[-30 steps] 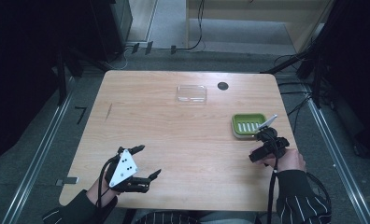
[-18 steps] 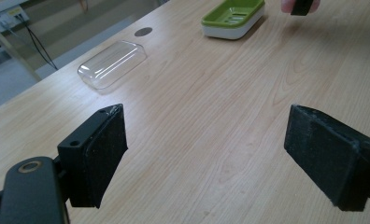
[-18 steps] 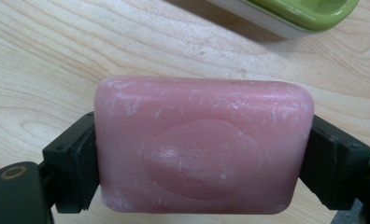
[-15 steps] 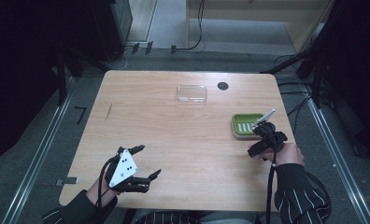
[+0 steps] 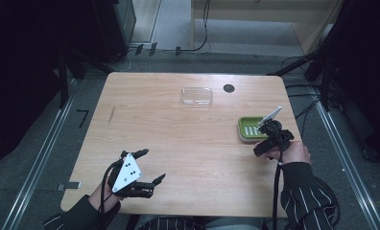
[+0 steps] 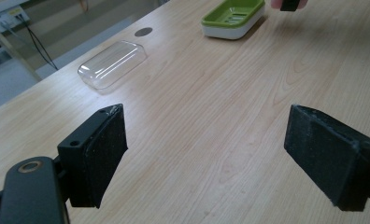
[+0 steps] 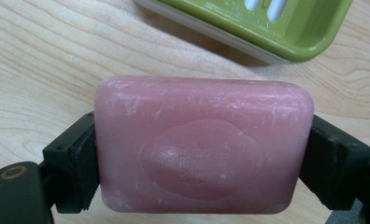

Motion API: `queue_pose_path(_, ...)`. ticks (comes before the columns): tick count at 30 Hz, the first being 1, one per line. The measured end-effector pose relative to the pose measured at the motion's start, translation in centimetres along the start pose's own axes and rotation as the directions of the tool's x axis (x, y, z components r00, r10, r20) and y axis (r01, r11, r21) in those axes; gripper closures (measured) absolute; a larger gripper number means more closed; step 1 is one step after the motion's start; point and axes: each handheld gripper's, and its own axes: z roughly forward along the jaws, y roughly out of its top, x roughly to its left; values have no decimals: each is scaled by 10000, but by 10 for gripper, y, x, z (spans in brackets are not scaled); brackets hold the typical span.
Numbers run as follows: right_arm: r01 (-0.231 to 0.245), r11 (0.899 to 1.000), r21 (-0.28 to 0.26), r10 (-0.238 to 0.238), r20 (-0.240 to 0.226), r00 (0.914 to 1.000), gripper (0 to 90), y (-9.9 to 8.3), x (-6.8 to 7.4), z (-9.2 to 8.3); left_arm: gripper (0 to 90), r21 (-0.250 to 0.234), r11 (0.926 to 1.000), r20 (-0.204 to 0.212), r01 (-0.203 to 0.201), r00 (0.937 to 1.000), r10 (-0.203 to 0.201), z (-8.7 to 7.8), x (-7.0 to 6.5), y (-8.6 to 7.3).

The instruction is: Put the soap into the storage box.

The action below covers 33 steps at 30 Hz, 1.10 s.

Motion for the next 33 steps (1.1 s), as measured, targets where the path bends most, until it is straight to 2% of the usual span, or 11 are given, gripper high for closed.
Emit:
queue_pose_path(23, -224, 9997, -10, 224, -267, 9994, 134, 23, -11, 1, 140, 94, 9999, 18, -53, 10000, 53, 1, 0, 0)
queue_pose_path(33, -362, 9991, -240, 354, -350, 9988, 134, 35, -13, 1, 140, 101, 9999, 28, -53, 10000, 52, 1, 0, 0)
